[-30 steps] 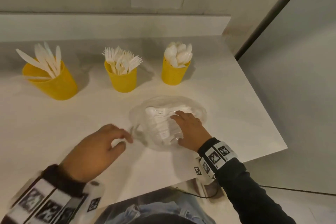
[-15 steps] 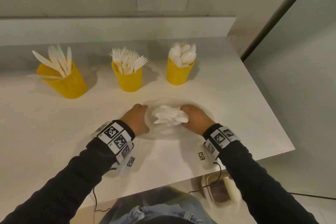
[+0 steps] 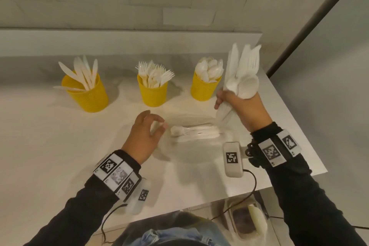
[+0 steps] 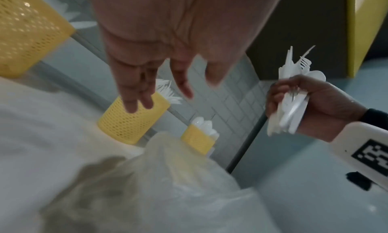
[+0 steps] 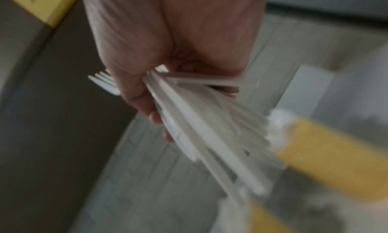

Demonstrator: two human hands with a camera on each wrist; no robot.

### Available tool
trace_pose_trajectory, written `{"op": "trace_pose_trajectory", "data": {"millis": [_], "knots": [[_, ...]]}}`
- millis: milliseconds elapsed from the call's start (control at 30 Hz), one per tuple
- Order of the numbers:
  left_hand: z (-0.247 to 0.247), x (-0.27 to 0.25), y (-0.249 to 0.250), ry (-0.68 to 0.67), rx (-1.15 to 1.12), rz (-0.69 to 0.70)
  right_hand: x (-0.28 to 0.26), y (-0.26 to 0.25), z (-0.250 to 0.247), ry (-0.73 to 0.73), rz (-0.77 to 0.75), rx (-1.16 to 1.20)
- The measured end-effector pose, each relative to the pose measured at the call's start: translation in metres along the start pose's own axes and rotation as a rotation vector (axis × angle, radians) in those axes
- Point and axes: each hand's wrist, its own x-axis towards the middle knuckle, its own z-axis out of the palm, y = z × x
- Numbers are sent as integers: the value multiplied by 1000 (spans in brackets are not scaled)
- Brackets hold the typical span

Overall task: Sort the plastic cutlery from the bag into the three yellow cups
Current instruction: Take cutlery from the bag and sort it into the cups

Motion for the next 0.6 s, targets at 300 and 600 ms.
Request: {"op": "trace_pose_trajectory", "data": {"millis": [300,600], "knots": [[-47,-12,36,-372,-1577,-470,-12,-37,157,-21,41,365],[-94,-41,1,-142,-1216,-455,-20,-12,224,-112,145,426]]}}
